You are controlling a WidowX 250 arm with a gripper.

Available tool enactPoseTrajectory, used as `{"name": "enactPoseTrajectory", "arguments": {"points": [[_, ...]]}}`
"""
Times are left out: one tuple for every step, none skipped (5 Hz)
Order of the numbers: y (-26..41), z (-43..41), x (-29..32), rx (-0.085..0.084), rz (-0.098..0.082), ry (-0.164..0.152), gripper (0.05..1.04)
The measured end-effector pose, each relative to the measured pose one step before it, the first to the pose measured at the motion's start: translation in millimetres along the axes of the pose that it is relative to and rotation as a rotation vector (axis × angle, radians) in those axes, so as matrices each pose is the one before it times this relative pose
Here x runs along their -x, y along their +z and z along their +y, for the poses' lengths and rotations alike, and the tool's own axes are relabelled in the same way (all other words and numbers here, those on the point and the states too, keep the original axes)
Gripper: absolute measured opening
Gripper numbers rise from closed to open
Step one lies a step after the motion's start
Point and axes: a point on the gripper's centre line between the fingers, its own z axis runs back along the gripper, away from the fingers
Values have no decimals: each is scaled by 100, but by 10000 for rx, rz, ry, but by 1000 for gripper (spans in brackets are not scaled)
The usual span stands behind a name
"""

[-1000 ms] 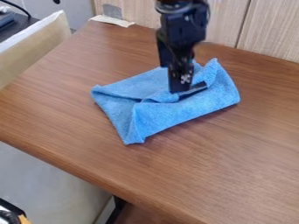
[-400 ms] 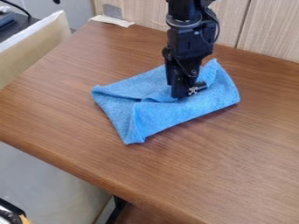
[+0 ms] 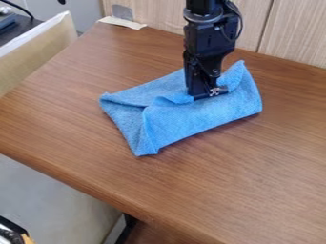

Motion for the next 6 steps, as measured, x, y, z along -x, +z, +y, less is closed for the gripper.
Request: {"name": "enactPoseTrajectory", "arguments": {"points": [[244, -829, -721, 59, -49, -195, 54], [3103, -1208, -1053, -559, -495, -396, 54], [2054, -1984, -1276, -265, -551, -340, 54], [-123, -2586, -212, 179, -2, -353, 54], [-768, -2407, 167, 250, 193, -392, 54], [-1184, -1335, 456, 175, 113, -127, 54]]}}
